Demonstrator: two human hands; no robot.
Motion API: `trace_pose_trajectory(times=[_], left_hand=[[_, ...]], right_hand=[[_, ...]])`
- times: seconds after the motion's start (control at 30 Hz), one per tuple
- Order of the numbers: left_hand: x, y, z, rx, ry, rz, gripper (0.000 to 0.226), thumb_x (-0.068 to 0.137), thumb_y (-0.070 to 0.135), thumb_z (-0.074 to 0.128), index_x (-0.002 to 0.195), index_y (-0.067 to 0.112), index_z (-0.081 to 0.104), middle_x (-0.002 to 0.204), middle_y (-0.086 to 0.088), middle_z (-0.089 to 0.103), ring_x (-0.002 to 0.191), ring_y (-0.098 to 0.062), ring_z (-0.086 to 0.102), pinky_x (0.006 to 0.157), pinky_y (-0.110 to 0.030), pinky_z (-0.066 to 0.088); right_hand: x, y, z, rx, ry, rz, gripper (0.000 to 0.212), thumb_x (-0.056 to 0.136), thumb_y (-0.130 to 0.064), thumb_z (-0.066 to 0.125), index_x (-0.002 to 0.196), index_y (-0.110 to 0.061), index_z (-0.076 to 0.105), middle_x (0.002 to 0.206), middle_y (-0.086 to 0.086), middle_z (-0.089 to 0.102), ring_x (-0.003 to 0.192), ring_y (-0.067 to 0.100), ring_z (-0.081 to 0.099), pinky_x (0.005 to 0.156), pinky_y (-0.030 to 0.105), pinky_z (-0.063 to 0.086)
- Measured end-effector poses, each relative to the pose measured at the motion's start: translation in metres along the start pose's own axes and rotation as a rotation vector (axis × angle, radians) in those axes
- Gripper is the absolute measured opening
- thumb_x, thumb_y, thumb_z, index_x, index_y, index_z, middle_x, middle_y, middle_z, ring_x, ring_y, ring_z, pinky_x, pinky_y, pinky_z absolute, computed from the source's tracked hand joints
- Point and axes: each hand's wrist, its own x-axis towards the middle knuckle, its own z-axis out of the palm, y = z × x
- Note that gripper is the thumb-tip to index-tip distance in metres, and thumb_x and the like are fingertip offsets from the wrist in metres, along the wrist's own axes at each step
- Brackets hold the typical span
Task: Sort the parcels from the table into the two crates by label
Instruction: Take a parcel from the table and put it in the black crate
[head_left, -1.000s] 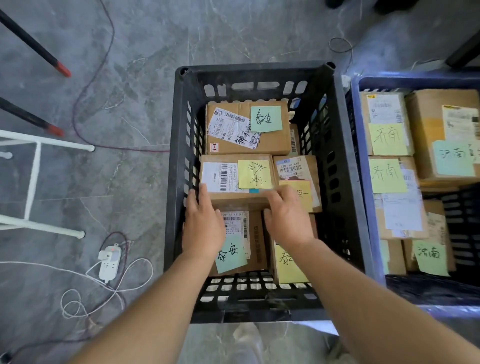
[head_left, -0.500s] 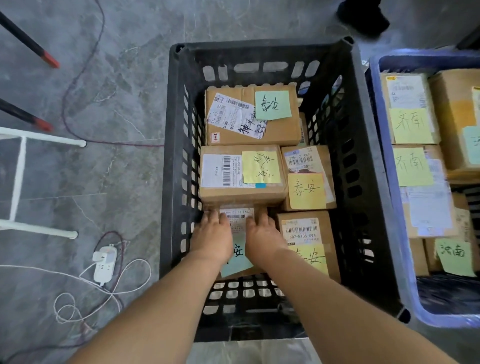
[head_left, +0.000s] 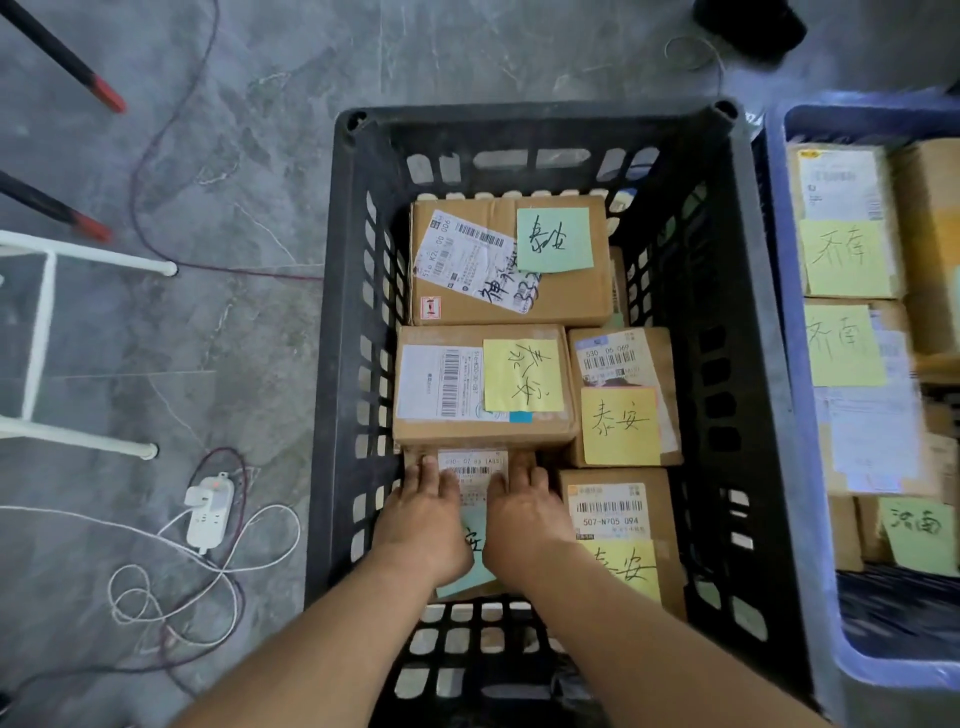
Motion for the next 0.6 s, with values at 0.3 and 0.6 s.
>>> trace_pose_trajectory(times=[0.3, 0.6], left_hand=[[-0.004, 0.0, -0.008, -0.403, 0.05, -0.136, 0.077, 0.091, 0.023, 0.052, 0.155, 0.025, 0.008, 0.149, -0.009, 0.034, 0.124, -0.027, 0.049, 0.097, -0.039, 0.048], [-0.044, 0.016, -0.04, -0.888, 0.581, -0.259, 0.068, 0.101, 0.024, 0.044, 0.156, 0.016, 0.005, 0.154, -0.013, 0.025, 0.13, -0.029, 0.047, 0.093, -0.041, 0.052]], right_hand=[[-0.002, 0.013, -0.03, 0.157, 0.001, -0.011, 0.049, 0.094, -0.016, 0.047, 0.14, -0.008, 0.032, 0.135, 0.019, 0.041, 0.118, 0.033, 0.051, 0.096, 0.038, 0.047], [-0.05, 0.043, -0.063, 0.439, 0.618, 0.2, 0.03, 0.1, -0.038, 0.043, 0.117, -0.014, 0.045, 0.11, 0.003, 0.051, 0.087, 0.019, 0.051, 0.064, 0.029, 0.042]])
